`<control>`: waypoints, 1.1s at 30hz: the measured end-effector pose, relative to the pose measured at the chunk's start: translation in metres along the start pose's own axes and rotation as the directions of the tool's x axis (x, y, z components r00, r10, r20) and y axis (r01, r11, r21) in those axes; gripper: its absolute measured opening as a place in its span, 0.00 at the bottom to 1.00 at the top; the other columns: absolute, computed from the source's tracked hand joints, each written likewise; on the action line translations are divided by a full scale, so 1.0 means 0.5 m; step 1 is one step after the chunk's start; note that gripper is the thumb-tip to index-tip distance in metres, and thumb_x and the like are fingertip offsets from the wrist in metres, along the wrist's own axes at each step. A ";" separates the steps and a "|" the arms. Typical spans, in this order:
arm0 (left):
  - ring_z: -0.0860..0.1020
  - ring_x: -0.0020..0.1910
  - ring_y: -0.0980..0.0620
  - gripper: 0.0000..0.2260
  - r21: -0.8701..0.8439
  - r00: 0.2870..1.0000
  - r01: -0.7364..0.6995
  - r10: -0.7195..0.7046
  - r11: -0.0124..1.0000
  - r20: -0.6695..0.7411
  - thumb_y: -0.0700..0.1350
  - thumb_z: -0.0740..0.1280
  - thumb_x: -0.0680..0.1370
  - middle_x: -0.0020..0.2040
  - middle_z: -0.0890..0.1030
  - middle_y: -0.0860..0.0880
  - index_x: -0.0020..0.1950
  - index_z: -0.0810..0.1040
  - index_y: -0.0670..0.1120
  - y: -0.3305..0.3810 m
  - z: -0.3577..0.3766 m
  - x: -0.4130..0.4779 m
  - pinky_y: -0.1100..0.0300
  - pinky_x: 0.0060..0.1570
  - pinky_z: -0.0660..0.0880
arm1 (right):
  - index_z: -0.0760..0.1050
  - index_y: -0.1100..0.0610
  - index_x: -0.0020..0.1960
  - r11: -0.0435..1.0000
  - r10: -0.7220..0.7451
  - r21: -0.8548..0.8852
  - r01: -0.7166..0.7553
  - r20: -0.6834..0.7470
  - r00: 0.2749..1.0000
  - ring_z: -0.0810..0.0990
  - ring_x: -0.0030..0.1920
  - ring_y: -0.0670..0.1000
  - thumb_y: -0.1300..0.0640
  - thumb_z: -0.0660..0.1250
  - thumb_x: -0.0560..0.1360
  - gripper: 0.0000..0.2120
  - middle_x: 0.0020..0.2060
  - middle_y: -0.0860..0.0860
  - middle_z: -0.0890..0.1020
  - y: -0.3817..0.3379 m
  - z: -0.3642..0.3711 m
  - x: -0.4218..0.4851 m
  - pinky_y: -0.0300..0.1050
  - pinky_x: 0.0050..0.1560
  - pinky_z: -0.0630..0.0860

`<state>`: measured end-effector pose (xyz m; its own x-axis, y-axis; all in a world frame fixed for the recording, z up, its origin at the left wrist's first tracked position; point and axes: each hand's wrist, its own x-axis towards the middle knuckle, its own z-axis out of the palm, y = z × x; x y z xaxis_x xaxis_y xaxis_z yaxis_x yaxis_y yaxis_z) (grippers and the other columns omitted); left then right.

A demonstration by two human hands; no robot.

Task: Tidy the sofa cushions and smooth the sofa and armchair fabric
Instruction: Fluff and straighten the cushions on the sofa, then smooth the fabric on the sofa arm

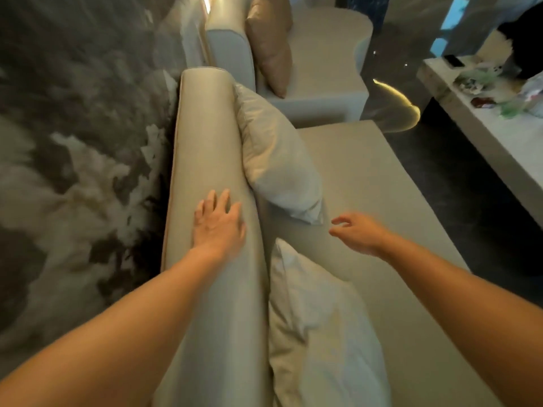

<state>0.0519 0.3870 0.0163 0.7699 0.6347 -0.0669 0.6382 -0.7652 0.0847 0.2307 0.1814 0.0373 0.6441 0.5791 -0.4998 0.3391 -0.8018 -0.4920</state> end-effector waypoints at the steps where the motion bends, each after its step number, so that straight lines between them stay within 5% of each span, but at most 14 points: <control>1: 0.54 0.78 0.40 0.22 -0.021 1.000 0.029 -0.029 0.999 0.004 0.52 0.60 0.79 0.79 0.59 0.44 0.73 0.68 0.50 -0.005 0.001 -0.060 0.46 0.74 0.51 | 0.78 0.59 0.66 1.000 0.016 -0.012 -0.016 0.012 1.000 0.77 0.66 0.58 0.53 0.64 0.78 0.18 0.65 0.58 0.80 0.033 0.003 -0.046 0.47 0.64 0.71; 7: 0.51 0.79 0.41 0.26 -0.135 0.919 0.391 -0.395 0.910 0.002 0.55 0.53 0.82 0.81 0.53 0.46 0.80 0.54 0.53 0.051 0.021 -0.491 0.44 0.75 0.53 | 0.77 0.62 0.65 0.993 0.056 -0.108 -0.039 0.165 0.985 0.77 0.65 0.59 0.55 0.63 0.78 0.18 0.65 0.60 0.79 0.260 0.089 -0.334 0.48 0.63 0.72; 12: 0.48 0.79 0.36 0.29 -0.061 0.916 0.400 -0.396 0.915 0.062 0.53 0.56 0.82 0.81 0.51 0.42 0.80 0.51 0.47 0.163 0.050 -0.840 0.40 0.76 0.49 | 0.75 0.61 0.68 0.960 0.146 -0.275 -0.058 0.309 0.940 0.77 0.65 0.58 0.54 0.61 0.79 0.19 0.66 0.60 0.79 0.397 0.172 -0.590 0.45 0.61 0.73; 15: 0.50 0.78 0.34 0.29 -0.035 0.920 0.379 -0.373 0.925 0.122 0.53 0.54 0.80 0.81 0.54 0.41 0.80 0.54 0.45 0.233 0.061 -0.999 0.37 0.75 0.51 | 0.78 0.58 0.60 0.929 0.161 -0.369 -0.019 0.357 0.920 0.79 0.62 0.58 0.50 0.58 0.79 0.17 0.63 0.59 0.80 0.475 0.227 -0.738 0.45 0.57 0.74; 19: 0.47 0.79 0.37 0.31 -0.066 0.857 0.503 -0.488 0.862 0.168 0.59 0.53 0.79 0.82 0.51 0.46 0.80 0.53 0.50 0.313 0.077 -1.104 0.31 0.73 0.52 | 0.79 0.51 0.53 0.910 -0.035 -0.410 0.062 0.075 0.997 0.80 0.57 0.52 0.46 0.53 0.80 0.17 0.55 0.51 0.84 0.547 0.266 -0.881 0.46 0.56 0.71; 22: 0.41 0.78 0.39 0.36 -0.063 0.792 0.605 -0.592 0.794 0.150 0.68 0.48 0.74 0.82 0.47 0.52 0.80 0.46 0.56 0.349 0.088 -1.125 0.27 0.71 0.49 | 0.74 0.45 0.62 0.874 -0.160 -0.474 0.109 -0.069 0.985 0.74 0.63 0.49 0.42 0.48 0.79 0.21 0.62 0.44 0.79 0.562 0.298 -0.947 0.49 0.64 0.65; 26: 0.46 0.78 0.39 0.36 -0.145 0.803 0.587 -0.596 0.796 -0.021 0.68 0.50 0.71 0.81 0.55 0.52 0.78 0.58 0.57 0.353 0.121 -1.121 0.27 0.69 0.50 | 0.68 0.39 0.70 0.887 -0.188 -0.456 0.071 -0.217 0.958 0.67 0.72 0.52 0.33 0.43 0.75 0.30 0.70 0.42 0.73 0.575 0.359 -0.979 0.59 0.73 0.58; 33: 0.43 0.78 0.39 0.35 -0.183 0.800 0.577 -0.596 0.796 -0.073 0.67 0.49 0.72 0.82 0.51 0.53 0.78 0.56 0.58 0.351 0.127 -1.123 0.27 0.70 0.47 | 0.67 0.37 0.70 0.885 -0.201 -0.462 0.062 -0.258 0.945 0.68 0.69 0.48 0.31 0.38 0.72 0.33 0.68 0.39 0.74 0.558 0.360 -0.988 0.56 0.71 0.60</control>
<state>-0.2684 -0.1105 0.0056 0.2354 0.9714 -0.0319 0.9517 -0.2237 0.2103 -0.1163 -0.3021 0.0186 0.7172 0.6705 -0.1898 0.6568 -0.7415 -0.1372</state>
